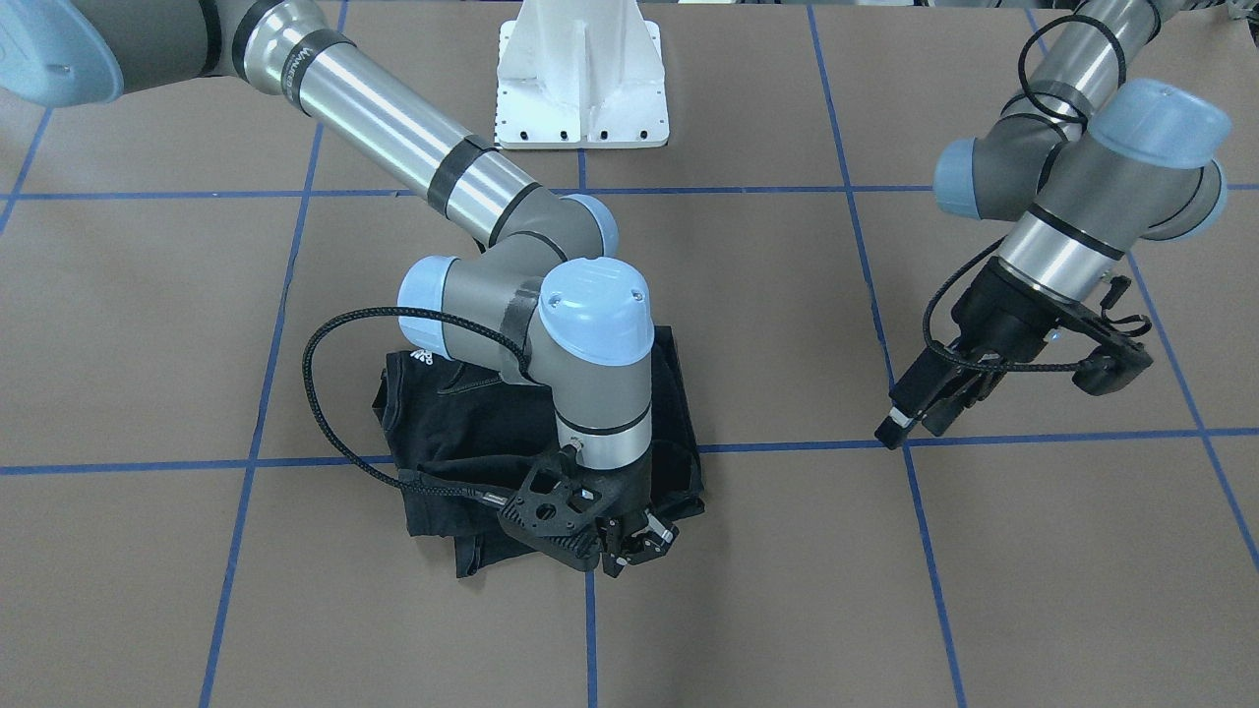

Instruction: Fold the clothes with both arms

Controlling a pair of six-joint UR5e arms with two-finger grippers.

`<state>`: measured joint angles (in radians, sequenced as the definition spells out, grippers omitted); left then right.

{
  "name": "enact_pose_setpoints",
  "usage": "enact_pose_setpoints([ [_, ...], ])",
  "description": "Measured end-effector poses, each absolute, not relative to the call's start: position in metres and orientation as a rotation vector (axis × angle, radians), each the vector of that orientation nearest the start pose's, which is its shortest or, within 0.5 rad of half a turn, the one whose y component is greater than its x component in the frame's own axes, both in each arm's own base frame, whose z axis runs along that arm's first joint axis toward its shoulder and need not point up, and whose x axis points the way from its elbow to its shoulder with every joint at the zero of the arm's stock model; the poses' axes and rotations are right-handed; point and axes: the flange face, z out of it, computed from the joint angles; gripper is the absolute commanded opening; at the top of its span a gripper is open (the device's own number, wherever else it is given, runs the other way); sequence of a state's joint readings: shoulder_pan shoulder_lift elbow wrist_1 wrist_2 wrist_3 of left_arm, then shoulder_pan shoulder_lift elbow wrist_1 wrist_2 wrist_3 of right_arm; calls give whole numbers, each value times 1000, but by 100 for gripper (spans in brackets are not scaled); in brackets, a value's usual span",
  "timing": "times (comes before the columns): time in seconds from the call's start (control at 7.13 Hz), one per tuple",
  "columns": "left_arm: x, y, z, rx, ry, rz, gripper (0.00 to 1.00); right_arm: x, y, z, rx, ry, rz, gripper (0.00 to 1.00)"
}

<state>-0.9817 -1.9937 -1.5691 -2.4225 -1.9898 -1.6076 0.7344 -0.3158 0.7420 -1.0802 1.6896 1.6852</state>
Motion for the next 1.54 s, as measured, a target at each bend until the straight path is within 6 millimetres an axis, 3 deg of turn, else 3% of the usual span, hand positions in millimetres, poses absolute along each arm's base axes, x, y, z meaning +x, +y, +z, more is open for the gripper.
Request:
enact_pose_setpoints([
  [0.14,282,-589,323,253,1298,-604,98,-574,-701,89,155,-958,736,0],
  [0.28,280,-587,322,255,1300,-603,98,-571,-689,79,105,-969,713,0],
  [0.7,276,-587,321,255,1303,-601,98,-593,-597,101,0,-922,600,0],
  [0.98,258,-593,322,262,1294,-577,98,-619,-564,120,-11,-886,529,0],
  [1.26,245,-597,320,272,1274,-557,98,-637,-571,134,32,-856,531,0],
  [1.54,240,-592,322,267,1262,-559,98,-654,-603,134,129,-901,652,0],
])
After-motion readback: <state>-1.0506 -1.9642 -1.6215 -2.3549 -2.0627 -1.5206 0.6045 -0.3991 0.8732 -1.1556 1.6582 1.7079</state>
